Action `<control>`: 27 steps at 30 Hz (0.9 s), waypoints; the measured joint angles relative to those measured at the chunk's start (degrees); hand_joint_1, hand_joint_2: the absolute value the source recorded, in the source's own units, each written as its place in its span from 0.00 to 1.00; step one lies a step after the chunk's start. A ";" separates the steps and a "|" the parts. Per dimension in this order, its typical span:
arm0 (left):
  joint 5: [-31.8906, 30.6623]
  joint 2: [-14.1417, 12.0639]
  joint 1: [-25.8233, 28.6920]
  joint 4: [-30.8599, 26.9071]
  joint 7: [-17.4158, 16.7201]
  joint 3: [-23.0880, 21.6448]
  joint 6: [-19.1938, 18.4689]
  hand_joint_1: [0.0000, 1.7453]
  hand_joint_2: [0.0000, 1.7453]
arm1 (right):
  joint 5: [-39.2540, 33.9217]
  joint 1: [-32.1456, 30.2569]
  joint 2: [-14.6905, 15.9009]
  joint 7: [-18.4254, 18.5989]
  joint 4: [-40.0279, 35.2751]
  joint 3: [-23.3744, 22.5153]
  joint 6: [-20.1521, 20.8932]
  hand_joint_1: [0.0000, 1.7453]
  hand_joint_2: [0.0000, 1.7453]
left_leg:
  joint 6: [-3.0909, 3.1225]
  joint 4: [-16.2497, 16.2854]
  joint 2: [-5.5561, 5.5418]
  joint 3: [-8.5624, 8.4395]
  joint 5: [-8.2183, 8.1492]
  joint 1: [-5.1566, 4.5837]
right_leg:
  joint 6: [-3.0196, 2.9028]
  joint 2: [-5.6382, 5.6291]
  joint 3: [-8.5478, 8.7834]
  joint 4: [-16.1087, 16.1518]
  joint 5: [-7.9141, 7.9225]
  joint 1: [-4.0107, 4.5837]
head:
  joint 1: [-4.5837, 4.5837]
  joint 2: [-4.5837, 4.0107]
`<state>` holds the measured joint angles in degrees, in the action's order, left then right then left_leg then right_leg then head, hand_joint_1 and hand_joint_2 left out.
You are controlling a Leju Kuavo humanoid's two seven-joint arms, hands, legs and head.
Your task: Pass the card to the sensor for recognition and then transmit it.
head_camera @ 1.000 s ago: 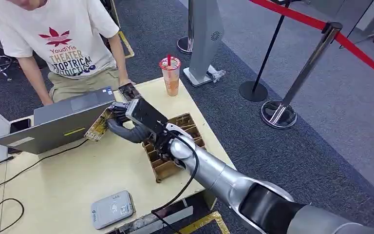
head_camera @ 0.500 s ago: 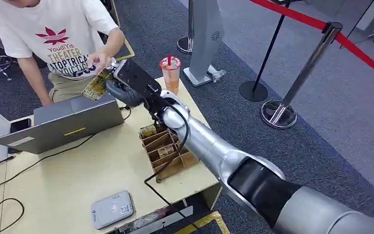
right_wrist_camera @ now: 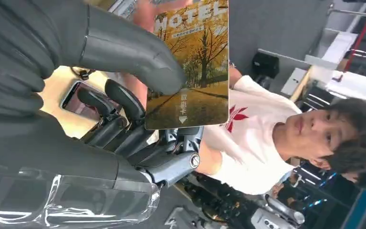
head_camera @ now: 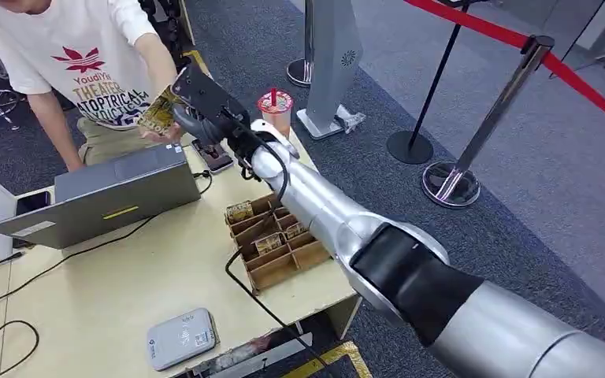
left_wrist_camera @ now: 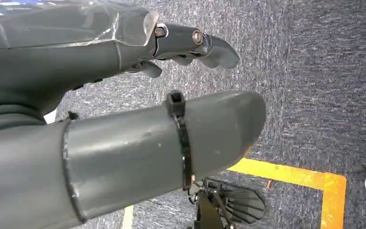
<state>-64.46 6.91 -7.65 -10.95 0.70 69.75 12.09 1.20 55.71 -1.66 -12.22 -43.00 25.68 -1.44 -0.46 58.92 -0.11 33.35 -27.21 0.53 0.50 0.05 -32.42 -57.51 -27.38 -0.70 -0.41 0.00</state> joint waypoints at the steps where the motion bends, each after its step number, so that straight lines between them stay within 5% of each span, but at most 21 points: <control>1: 0.02 0.00 0.03 0.00 0.00 0.00 0.02 0.00 0.00 | 0.00 0.08 -0.15 -0.11 0.49 0.00 0.02 1.00 1.00 | 0.00 0.00 0.00 0.00 0.00 0.00 | 0.00 0.00 0.00 0.00 0.00 0.00 | 0.00 0.00; 7: 0.22 0.00 0.11 0.00 0.11 0.00 0.02 0.00 0.00 | 0.59 0.21 -0.70 -0.99 2.56 0.00 0.04 1.00 1.00 | 0.00 0.00 0.00 0.00 0.00 0.00 | 0.00 0.00 0.00 0.00 0.00 0.00 | 0.02 0.00; 8: 0.26 0.00 0.13 0.00 0.11 0.00 0.02 0.00 0.00 | 0.66 0.21 -0.74 -1.07 2.82 -0.02 0.04 0.93 1.00 | 0.00 0.00 0.00 0.01 0.00 0.00 | 0.00 0.00 0.00 0.00 0.00 0.00 | 0.00 0.00; 9: 0.31 0.00 0.15 0.00 0.15 0.00 0.02 0.00 0.00 | 0.66 0.20 -0.77 -1.14 3.06 0.00 0.07 0.35 1.00 | 0.00 0.00 0.00 0.00 0.00 0.00 | 0.00 0.00 0.00 0.00 0.00 0.00 | 0.02 0.00; 10: 0.35 0.00 0.15 0.00 0.18 0.00 0.02 0.00 0.00 | 0.68 0.19 -0.81 -1.20 3.30 -0.02 0.13 0.00 1.00 | 0.00 0.00 0.00 0.01 0.00 0.00 | 0.00 0.00 0.00 0.00 0.00 0.00 | 0.00 0.00; 27: 0.79 0.00 0.43 0.00 0.59 0.00 0.02 0.00 0.00 | 1.03 -0.32 -0.88 -3.46 5.84 0.00 0.63 0.00 1.00 | 0.00 0.00 0.00 0.00 0.00 0.00 | 0.00 -0.01 0.00 0.00 0.00 0.00 | 0.02 0.00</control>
<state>-63.67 6.91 -7.22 -10.95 1.29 69.75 12.11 2.23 55.39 -2.54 -15.67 -37.16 25.68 -0.81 -0.46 58.92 -0.11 33.35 -27.21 0.53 0.50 0.04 -32.42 -57.51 -27.38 -0.70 -0.39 0.00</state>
